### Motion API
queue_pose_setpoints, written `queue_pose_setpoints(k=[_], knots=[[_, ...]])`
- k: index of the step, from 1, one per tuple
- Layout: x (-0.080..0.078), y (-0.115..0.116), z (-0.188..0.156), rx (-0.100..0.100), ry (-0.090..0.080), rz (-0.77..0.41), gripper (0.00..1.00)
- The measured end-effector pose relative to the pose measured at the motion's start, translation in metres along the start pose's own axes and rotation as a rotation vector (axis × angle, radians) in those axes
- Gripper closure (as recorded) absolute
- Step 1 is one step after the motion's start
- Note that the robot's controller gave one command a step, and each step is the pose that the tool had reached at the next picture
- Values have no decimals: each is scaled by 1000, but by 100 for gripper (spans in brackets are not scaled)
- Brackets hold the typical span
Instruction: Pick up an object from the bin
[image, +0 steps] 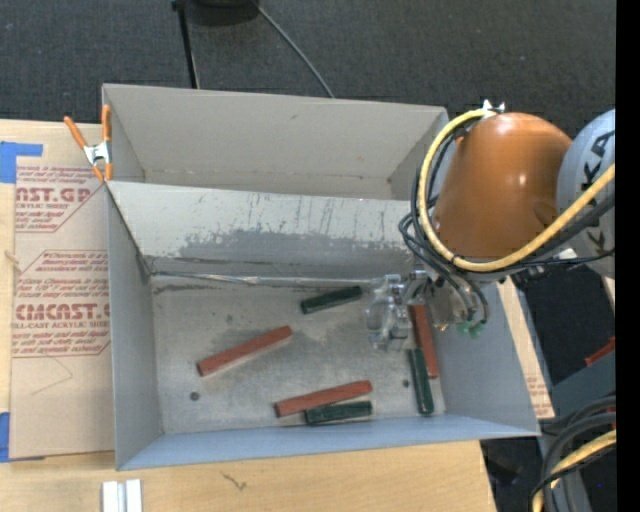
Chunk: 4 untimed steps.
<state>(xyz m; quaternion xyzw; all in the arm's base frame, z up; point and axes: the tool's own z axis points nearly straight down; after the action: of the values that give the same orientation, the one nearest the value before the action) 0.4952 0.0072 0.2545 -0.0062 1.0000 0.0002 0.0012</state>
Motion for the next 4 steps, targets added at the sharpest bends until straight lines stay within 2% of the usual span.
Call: queue_pose_setpoints(k=[1,2,3,4], knots=[[10,36,127,-1,11,39,0],[8,35,123,0,3,40,0],[10,16,139,-2,-2,-58,0],[11,-3,183,0,4,-318,100]])
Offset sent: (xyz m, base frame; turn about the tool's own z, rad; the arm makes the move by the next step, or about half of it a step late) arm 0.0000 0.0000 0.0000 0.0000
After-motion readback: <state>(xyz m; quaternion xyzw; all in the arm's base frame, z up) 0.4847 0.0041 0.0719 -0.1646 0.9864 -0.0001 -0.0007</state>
